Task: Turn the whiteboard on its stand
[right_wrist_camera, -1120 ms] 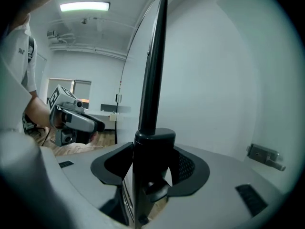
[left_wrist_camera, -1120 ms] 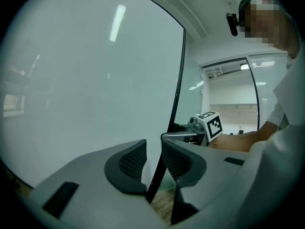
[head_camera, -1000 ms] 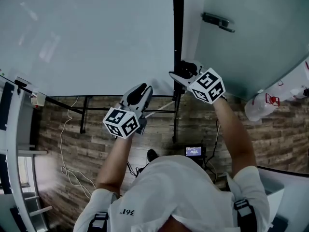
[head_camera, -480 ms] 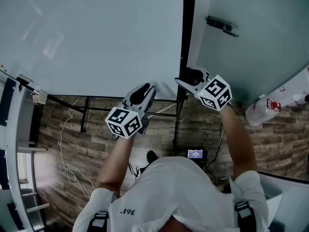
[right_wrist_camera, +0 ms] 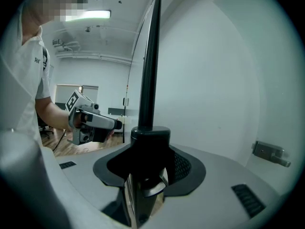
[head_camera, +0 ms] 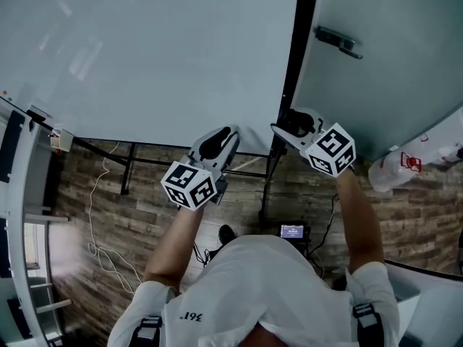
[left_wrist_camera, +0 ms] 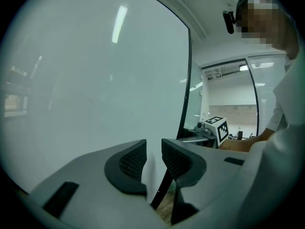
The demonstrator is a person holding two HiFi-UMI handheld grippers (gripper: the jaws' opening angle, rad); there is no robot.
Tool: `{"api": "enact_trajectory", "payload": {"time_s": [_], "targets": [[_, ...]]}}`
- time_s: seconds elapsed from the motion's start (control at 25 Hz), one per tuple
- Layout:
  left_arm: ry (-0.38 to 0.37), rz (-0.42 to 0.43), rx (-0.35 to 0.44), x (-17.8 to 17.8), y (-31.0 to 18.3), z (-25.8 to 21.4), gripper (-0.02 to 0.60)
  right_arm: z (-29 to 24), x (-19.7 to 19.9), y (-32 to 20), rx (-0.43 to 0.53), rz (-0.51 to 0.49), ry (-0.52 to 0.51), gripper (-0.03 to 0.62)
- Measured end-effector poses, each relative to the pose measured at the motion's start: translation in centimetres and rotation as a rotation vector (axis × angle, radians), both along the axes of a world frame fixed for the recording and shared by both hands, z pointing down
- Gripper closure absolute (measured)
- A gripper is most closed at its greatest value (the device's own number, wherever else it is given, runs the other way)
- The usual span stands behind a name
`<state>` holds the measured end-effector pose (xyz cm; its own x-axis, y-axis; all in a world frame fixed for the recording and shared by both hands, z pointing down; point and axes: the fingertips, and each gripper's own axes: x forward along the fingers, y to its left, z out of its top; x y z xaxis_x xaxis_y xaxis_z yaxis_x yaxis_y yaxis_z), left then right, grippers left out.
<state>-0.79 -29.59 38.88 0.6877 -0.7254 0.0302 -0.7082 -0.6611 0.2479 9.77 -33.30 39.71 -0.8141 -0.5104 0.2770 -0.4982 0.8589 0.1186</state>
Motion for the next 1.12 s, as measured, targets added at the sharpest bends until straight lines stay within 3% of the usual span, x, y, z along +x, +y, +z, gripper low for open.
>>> {"api": "enact_trajectory", "payload": {"time_s": [0.6, 1.12], "targets": [[0.038, 0.038, 0.002, 0.3, 4.2, -0.1, 0.492, -0.1, 0.4, 5.6, 0.0, 0.044, -0.019, 0.398], [0.029, 0.063, -0.05, 1.2, 7.7, 1.9, 0.492, 0.0, 0.6, 9.9, -0.009, 0.095, -0.028, 0.398]]}}
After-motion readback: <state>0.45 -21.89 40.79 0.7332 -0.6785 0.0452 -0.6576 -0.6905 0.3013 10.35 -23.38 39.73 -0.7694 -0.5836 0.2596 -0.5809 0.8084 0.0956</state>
